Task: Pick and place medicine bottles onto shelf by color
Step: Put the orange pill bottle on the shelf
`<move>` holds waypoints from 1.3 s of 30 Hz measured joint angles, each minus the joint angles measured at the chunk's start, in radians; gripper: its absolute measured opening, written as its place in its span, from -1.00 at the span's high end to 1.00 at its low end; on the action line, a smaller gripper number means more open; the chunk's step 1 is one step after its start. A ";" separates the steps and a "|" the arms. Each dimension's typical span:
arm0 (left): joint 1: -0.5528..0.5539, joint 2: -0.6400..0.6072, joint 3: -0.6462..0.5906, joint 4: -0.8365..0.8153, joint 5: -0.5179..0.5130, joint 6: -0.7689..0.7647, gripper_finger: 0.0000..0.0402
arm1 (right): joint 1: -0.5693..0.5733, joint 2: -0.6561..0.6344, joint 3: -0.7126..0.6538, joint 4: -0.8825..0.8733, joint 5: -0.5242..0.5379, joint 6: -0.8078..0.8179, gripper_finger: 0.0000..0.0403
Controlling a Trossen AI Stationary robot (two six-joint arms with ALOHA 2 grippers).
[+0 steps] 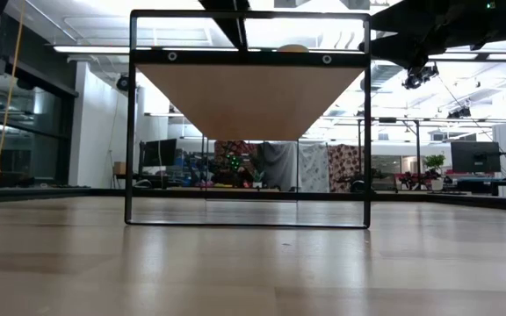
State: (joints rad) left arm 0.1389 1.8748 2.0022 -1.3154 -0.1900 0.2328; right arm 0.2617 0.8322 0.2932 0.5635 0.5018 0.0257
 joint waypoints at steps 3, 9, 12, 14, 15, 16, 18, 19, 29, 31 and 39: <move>-0.001 -0.052 0.000 -0.008 -0.013 -0.064 -0.47 | 0.000 0.000 0.000 -0.001 0.000 0.000 -0.40; -0.011 -0.232 -0.064 0.122 -0.004 -0.201 -0.47 | 0.000 -0.001 0.000 -0.001 0.000 -0.005 -0.40; -0.043 -0.376 -0.213 0.328 -0.004 -0.205 -0.47 | 0.000 -0.003 0.000 -0.002 0.000 -0.005 -0.40; -0.068 -0.492 -0.359 0.478 0.001 -0.201 -0.47 | 0.001 -0.003 0.000 -0.002 0.000 -0.005 -0.40; -0.080 -0.548 -0.443 0.562 0.003 -0.197 -0.47 | 0.001 -0.003 0.000 -0.005 0.000 -0.005 -0.40; -0.093 -0.605 -0.529 0.647 0.004 -0.196 -0.47 | 0.001 -0.003 0.000 -0.007 0.000 -0.004 -0.40; -0.118 -0.721 -0.710 0.795 0.002 -0.196 -0.47 | 0.001 -0.003 0.000 -0.007 0.000 0.000 -0.40; -0.128 -0.774 -0.798 0.876 0.002 -0.199 -0.47 | 0.001 -0.003 0.000 -0.007 -0.001 0.000 -0.40; -0.249 -1.127 -1.511 1.625 -0.002 -0.222 -0.47 | 0.001 -0.003 0.000 0.007 0.000 0.000 -0.40; -0.272 -1.152 -1.592 1.725 -0.019 -0.229 -0.47 | 0.001 -0.003 0.000 0.006 0.000 0.000 -0.40; -0.300 -1.209 -1.684 1.831 -0.091 -0.248 -0.47 | 0.001 -0.003 0.000 0.010 0.000 0.000 -0.40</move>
State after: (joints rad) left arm -0.1608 0.6661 0.3183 0.5156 -0.2813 -0.0149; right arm 0.2623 0.8288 0.2932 0.5730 0.5014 0.0257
